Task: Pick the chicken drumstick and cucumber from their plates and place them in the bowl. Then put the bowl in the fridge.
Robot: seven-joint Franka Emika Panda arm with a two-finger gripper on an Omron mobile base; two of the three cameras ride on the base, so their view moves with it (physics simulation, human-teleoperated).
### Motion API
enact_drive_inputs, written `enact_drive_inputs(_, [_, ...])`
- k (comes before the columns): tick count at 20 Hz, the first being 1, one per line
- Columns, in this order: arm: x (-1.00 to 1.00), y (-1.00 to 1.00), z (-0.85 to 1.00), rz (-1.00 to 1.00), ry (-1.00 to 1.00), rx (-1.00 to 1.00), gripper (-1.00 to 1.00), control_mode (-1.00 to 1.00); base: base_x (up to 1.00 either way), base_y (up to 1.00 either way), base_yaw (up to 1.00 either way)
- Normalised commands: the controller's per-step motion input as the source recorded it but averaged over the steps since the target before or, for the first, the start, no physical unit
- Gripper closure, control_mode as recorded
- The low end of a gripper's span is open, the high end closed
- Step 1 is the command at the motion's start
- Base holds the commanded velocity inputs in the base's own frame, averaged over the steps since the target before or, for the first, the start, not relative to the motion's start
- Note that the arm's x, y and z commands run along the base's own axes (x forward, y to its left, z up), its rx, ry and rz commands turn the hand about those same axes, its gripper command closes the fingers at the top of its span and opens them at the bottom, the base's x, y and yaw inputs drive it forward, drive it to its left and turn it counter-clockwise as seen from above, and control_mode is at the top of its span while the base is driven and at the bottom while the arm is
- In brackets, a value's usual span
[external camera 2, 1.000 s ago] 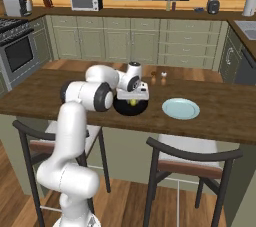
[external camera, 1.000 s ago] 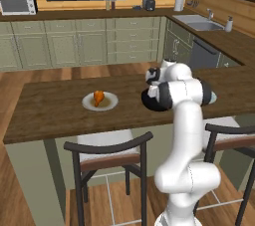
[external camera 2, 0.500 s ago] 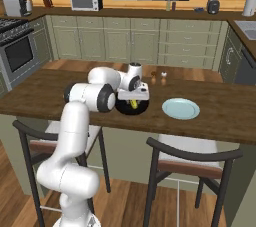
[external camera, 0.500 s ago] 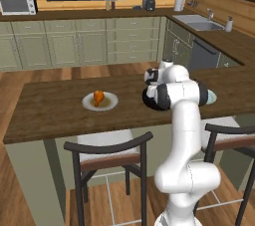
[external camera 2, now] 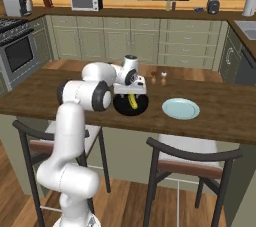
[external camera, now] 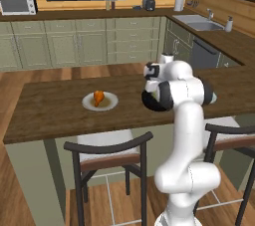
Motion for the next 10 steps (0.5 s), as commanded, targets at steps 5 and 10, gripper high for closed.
enact_drive_inputs(5, [-0.80,0.60,0.54,-0.07,-0.08,0.00,-1.00,-1.00,0.00,0.00,0.00])
enact_drive_inputs(10, [-0.83,0.84,0.27,-0.16,-0.07,0.00,-1.00,-1.00,0.00,0.00,0.00])
